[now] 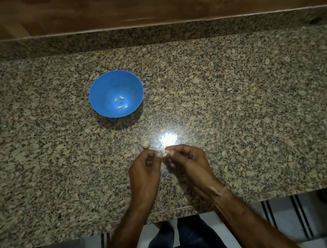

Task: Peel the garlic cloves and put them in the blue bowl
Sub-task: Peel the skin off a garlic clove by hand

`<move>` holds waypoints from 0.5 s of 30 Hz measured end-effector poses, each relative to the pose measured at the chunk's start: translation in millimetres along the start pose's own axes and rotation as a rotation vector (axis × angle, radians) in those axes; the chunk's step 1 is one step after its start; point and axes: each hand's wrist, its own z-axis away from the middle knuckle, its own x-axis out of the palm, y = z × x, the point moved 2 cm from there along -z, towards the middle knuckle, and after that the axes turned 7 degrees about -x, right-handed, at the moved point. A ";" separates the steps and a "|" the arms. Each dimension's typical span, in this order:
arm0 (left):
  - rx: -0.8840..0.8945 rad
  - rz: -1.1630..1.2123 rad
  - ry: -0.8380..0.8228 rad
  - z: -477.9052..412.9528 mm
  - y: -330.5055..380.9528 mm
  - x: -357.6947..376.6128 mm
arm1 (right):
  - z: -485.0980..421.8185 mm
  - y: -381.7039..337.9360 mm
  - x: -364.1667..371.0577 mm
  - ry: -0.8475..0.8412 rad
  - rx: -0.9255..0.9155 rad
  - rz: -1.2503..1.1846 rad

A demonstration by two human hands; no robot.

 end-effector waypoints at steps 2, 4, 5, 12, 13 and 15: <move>0.029 0.042 -0.025 -0.1 1.3 0.2 | -0.3 -0.7 -0.2 -0.015 -0.032 0.049; 0.084 0.009 -0.028 -1.1 1.0 0.4 | 0.3 -1.8 1.4 -0.026 -0.049 0.071; 0.117 -0.017 -0.020 -1.3 1.2 -0.6 | 0.1 -2.5 1.8 -0.035 -0.065 0.094; 0.337 -0.176 -0.004 0.7 7.2 -4.4 | -0.4 -6.2 -1.0 -0.132 -0.203 0.330; 0.322 -0.170 0.002 -0.3 7.2 -5.0 | 0.5 -6.0 -1.0 -0.146 -0.212 0.328; 0.301 -0.159 -0.004 -0.6 7.3 -5.9 | 1.4 -5.8 -1.8 -0.157 -0.264 0.370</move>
